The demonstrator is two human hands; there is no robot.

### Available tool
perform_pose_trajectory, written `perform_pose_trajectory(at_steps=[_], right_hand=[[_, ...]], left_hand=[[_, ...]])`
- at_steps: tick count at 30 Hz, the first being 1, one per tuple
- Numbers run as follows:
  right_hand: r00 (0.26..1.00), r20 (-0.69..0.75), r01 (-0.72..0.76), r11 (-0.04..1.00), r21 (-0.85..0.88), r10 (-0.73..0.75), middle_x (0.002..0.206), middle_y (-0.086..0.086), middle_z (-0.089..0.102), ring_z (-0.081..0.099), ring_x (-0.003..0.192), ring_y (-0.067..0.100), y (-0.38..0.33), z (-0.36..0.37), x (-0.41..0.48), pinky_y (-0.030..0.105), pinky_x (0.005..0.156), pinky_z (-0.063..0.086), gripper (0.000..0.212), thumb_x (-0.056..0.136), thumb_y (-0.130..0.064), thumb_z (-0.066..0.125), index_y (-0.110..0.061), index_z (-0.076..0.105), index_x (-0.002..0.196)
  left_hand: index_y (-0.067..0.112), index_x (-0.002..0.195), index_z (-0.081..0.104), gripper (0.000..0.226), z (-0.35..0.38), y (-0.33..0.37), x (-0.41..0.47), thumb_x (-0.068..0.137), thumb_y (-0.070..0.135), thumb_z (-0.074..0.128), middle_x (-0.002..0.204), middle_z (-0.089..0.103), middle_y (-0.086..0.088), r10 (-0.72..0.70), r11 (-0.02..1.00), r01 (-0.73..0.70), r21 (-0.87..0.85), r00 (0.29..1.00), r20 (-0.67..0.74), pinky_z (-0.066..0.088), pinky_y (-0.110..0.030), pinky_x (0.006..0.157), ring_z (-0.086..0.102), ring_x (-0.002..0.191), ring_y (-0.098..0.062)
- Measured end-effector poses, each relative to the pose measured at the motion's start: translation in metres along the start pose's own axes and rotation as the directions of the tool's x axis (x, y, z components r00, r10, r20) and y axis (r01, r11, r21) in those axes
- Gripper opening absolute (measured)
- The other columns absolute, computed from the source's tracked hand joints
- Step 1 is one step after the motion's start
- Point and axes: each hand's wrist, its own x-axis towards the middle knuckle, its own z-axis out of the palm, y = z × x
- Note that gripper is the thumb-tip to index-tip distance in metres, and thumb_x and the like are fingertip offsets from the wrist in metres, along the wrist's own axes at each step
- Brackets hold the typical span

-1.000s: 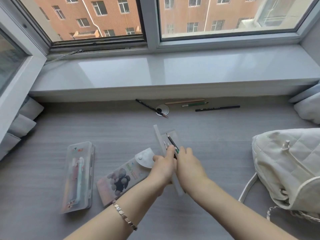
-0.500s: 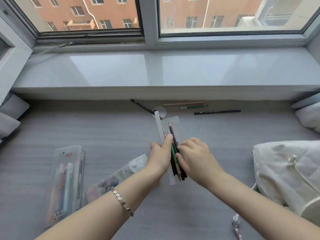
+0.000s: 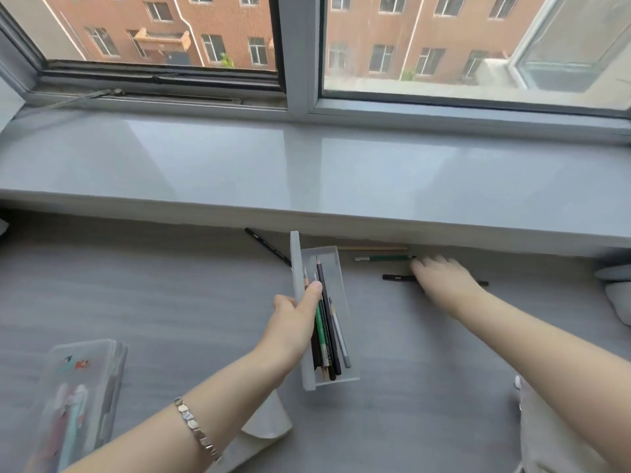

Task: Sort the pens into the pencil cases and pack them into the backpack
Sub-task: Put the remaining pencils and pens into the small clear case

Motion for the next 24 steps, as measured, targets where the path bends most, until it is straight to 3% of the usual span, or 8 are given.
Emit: perform_pose_trajectory(at_steps=[4, 9, 13, 15, 16, 18, 21, 24], right_hand=[[0.986, -0.151, 0.102, 0.979, 0.175, -0.076, 0.123, 0.018, 0.045, 0.055, 0.091, 0.034, -0.01, -0.003, 0.01, 0.036, 0.061, 0.037, 0.028, 0.087, -0.001, 0.044, -0.003, 0.047, 0.114], [0.988, -0.15, 0.065, 0.985, 0.163, -0.041, 0.133, 0.007, 0.042, 0.051, 0.107, 0.03, -0.032, -0.006, 0.023, 0.033, 0.066, 0.04, 0.036, 0.092, -0.007, 0.041, -0.014, 0.042, 0.128], [0.977, -0.18, 0.134, 0.983, 0.127, -0.111, 0.108, 0.01, 0.056, 0.059, 0.093, 0.027, -0.04, -0.002, 0.008, 0.032, 0.059, 0.042, 0.022, 0.085, -0.011, 0.053, -0.009, 0.055, 0.107], [0.902, -0.33, 0.318, 0.945, 0.074, -0.278, 0.073, 0.007, 0.06, 0.061, 0.054, 0.023, -0.041, -0.004, -0.01, 0.024, 0.035, 0.035, 0.015, 0.062, -0.012, 0.072, -0.011, 0.062, 0.073], [0.841, -0.422, 0.395, 0.917, 0.052, -0.338, 0.062, 0.004, 0.057, 0.056, 0.042, 0.022, -0.041, -0.007, -0.02, 0.02, 0.029, 0.03, 0.009, 0.058, -0.011, 0.068, -0.013, 0.06, 0.062], [0.662, -0.633, 0.542, 0.84, 0.033, -0.402, 0.061, 0.001, 0.057, 0.052, 0.044, 0.02, -0.043, -0.014, -0.039, 0.02, 0.029, 0.029, 0.011, 0.067, -0.009, 0.05, -0.015, 0.059, 0.064], [0.415, -0.708, 0.716, 0.686, -0.133, -0.571, 0.075, -0.001, 0.06, 0.048, 0.061, 0.017, -0.06, -0.039, -0.066, 0.024, 0.038, 0.032, 0.011, 0.078, -0.008, 0.053, -0.017, 0.055, 0.083], [0.312, -0.669, 0.769, 0.593, -0.239, -0.674, 0.082, -0.001, 0.063, 0.05, 0.062, 0.017, -0.084, -0.049, -0.083, 0.025, 0.042, 0.033, 0.014, 0.089, -0.011, 0.046, -0.018, 0.058, 0.087]], left_hand=[[0.014, 0.103, 0.032, 0.043, -0.005, 0.001, 0.004, 0.092, 0.055, 0.037, 0.085, 0.043, 0.006, -0.021, 1.0, 0.021, 0.002, 1.0, 0.01, 0.036, -0.033, 0.081, 0.045, 0.096, -0.021], [0.015, 0.103, 0.03, 0.043, -0.013, -0.003, -0.002, 0.092, 0.056, 0.036, 0.081, 0.038, 0.01, -0.037, 0.999, 0.037, -0.007, 0.999, 0.012, 0.034, -0.033, 0.085, 0.042, 0.098, -0.021], [0.015, 0.101, 0.03, 0.042, -0.024, -0.009, -0.01, 0.092, 0.055, 0.036, 0.082, 0.038, 0.009, -0.042, 0.999, 0.042, -0.005, 0.999, 0.005, 0.035, -0.034, 0.086, 0.042, 0.099, -0.021], [0.014, 0.101, 0.031, 0.043, -0.029, -0.014, -0.016, 0.091, 0.056, 0.037, 0.087, 0.044, 0.005, -0.051, 0.999, 0.051, 0.001, 0.999, 0.012, 0.037, -0.035, 0.086, 0.045, 0.101, -0.023], [0.014, 0.102, 0.032, 0.044, -0.031, -0.016, -0.017, 0.091, 0.056, 0.038, 0.093, 0.047, 0.002, -0.057, 0.998, 0.057, 0.004, 0.998, 0.014, 0.039, -0.036, 0.088, 0.047, 0.102, -0.024], [0.014, 0.104, 0.033, 0.046, -0.035, -0.021, -0.024, 0.09, 0.057, 0.039, 0.106, 0.049, -0.003, -0.07, 0.997, 0.069, 0.014, 0.997, 0.024, 0.042, -0.036, 0.088, 0.049, 0.105, -0.024], [0.014, 0.107, 0.033, 0.046, -0.034, -0.026, -0.036, 0.09, 0.057, 0.039, 0.112, 0.046, -0.004, -0.07, 0.997, 0.068, 0.039, 0.997, 0.046, 0.04, -0.032, 0.079, 0.048, 0.104, -0.022], [0.013, 0.116, 0.035, 0.049, -0.028, -0.027, -0.053, 0.091, 0.056, 0.039, 0.114, 0.043, -0.002, -0.051, 0.998, 0.047, 0.053, 0.995, 0.085, 0.039, -0.028, 0.069, 0.044, 0.099, -0.018]])
